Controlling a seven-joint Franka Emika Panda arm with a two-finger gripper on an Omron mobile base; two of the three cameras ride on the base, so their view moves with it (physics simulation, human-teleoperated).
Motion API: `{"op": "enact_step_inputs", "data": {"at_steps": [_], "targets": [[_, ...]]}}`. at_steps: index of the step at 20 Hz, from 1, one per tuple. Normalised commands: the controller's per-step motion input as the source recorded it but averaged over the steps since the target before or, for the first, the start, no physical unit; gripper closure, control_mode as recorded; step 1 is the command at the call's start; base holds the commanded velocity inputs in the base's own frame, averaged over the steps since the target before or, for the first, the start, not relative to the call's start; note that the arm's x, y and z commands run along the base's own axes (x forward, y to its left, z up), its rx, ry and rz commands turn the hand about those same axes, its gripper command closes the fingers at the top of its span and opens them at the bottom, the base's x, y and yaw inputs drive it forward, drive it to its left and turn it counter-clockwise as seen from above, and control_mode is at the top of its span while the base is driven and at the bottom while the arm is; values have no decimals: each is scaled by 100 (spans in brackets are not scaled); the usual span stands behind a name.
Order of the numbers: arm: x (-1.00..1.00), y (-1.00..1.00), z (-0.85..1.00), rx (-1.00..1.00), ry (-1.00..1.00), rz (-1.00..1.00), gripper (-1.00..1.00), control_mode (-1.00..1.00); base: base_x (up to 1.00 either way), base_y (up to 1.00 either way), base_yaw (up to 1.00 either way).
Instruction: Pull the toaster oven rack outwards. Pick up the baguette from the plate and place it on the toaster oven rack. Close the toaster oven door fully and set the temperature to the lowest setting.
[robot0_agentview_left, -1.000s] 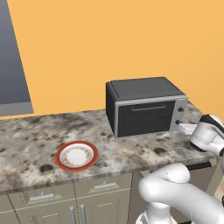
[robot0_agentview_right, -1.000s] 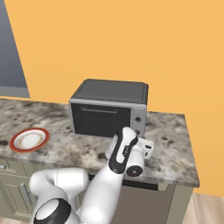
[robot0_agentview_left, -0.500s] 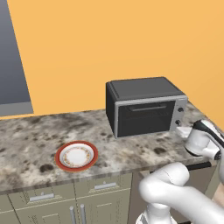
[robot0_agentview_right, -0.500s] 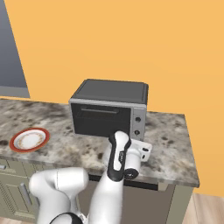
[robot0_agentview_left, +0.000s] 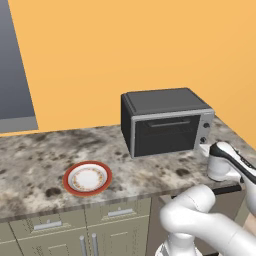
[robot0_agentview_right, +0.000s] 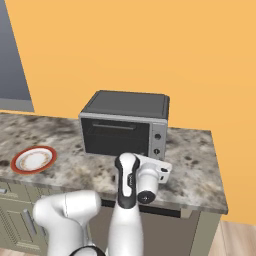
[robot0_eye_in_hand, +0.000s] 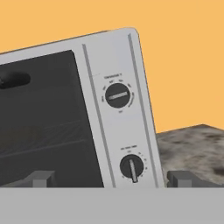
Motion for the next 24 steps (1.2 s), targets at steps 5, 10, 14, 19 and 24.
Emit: {"op": "enact_step_inputs", "data": {"at_steps": [5, 10, 14, 19, 24], "targets": [[2, 0, 0, 0, 0, 0, -100, -100, 0, 0, 0], [4, 0, 0, 0, 0, 0, -100, -100, 0, 0, 0], [0, -4, 0, 0, 0, 0, -100, -100, 0, 0, 0], [4, -6, 0, 0, 0, 0, -100, -100, 0, 0, 0], [20, -15, 0, 0, 0, 0, -100, -100, 0, 0, 0]]}}
